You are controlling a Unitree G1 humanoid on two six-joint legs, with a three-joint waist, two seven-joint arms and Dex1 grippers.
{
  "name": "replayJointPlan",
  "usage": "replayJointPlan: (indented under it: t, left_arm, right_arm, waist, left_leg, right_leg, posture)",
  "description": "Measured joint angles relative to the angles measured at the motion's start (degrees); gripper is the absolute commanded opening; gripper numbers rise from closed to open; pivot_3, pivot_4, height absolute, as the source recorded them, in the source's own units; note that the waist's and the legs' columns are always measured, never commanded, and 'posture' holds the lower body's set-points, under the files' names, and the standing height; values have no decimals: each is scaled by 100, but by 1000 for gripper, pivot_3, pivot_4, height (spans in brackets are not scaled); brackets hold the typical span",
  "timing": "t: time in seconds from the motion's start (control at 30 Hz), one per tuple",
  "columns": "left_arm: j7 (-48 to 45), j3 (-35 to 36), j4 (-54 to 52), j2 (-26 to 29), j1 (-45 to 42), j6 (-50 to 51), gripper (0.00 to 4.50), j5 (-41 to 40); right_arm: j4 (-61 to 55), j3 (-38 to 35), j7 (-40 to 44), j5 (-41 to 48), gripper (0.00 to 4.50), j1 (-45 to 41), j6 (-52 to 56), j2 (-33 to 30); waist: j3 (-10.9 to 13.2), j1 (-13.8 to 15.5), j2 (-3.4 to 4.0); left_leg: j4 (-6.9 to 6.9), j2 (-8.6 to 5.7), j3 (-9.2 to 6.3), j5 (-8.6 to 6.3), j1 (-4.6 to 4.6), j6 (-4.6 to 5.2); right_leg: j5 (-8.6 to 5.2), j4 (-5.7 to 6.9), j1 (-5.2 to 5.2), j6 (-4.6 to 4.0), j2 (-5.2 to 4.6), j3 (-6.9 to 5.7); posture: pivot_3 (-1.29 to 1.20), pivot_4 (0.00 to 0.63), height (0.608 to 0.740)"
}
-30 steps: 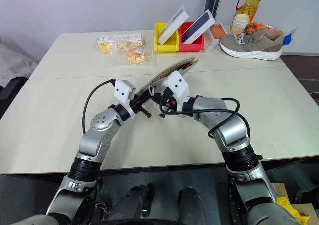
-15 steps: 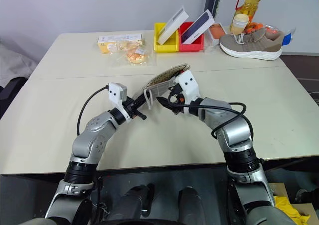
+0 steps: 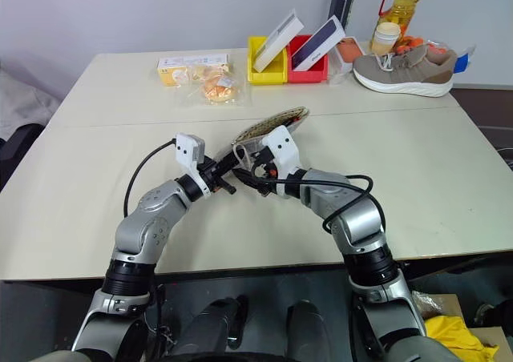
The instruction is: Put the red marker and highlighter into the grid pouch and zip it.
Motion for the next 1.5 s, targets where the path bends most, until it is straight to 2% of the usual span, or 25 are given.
replayJointPlan:
  t: [0.1,0.3,0.4,0.7,0.9,0.93,1.0,1.13,1.17,1.33,1.5]
  left_arm:
    - [-1,-1,-4,-3,-1,0,0,0]
    - [-7,-2,-3,24,-6,-6,0,2]
    - [-72,-52,6,205,-21,-185,0,165]
    - [-465,-125,365,1166,-12,-1257,0,891]
    - [-669,-136,368,1203,50,-1413,0,831]
    - [-708,-128,358,1221,128,-1372,691,761]
    - [-710,49,348,1329,390,-1244,1483,663]
    - [-658,309,277,1468,790,-987,3514,597]
    - [-607,379,182,1460,939,-916,3586,533]
    - [-335,989,-396,1487,1827,-452,3586,126]
    - [20,1578,-601,1526,2508,-329,3586,48]
  right_arm:
    - [50,-1,-44,-10,18,-1,-2,14]
    - [95,-40,-59,-89,18,-6,-46,-109]
    - [95,-93,-87,-183,18,-55,-136,-355]
    - [487,-1012,-44,-447,18,-312,-490,-1944]
    - [597,-1023,190,-425,18,-304,-687,-2201]
    - [570,-1008,293,-416,574,-235,-673,-2283]
    - [479,-1006,529,-359,1351,29,-632,-2494]
    - [336,-955,798,-212,3409,500,-549,-2451]
    - [286,-949,841,-180,3926,598,-604,-2413]
    - [269,-1037,1130,-137,3926,1419,-1354,-2358]
    - [414,-1590,1249,119,3926,1872,-1828,-2141]
  waist:
    - [0,0,0]
    - [0,0,0]
    - [0,0,0]
    - [1,40,0]
    - [2,18,-1]
    - [2,18,-1]
    - [2,15,-3]
    - [3,6,-2]
    - [3,6,-2]
    - [3,31,-2]
    - [3,43,-3]
  left_leg:
    - [0,0,0,0,0,0]
    - [0,0,1,0,0,0]
    - [-1,0,3,0,0,0]
    - [-4,1,18,-3,-1,5]
    - [-5,6,25,-5,-1,8]
    - [-5,6,25,-5,-1,9]
    - [-5,7,25,-8,-1,14]
    - [-5,8,28,-9,-1,14]
    - [-4,9,29,-9,-1,14]
    - [-4,10,31,-12,0,16]
    - [-3,12,36,-13,1,15]
  right_leg:
    - [0,0,0,0,0,0]
    - [0,0,0,0,0,0]
    - [0,0,-2,0,0,1]
    - [0,-5,-3,-1,-5,5]
    - [0,-7,-5,0,-5,8]
    - [0,-7,-5,0,-5,8]
    - [0,-8,-4,0,-5,8]
    - [0,-9,-5,0,-5,11]
    - [0,-10,-5,0,-5,12]
    - [-1,-16,-4,0,-6,13]
    - [-2,-17,-2,-6,-7,16]
  posture:
    - [0,150,740]
    - [0,150,740]
    - [0,150,740]
    - [0,150,740]
    - [0,150,740]
    - [0,150,740]
    - [0,150,740]
    - [0,150,740]
    - [0,150,740]
    - [0,150,740]
    - [0,150,740]
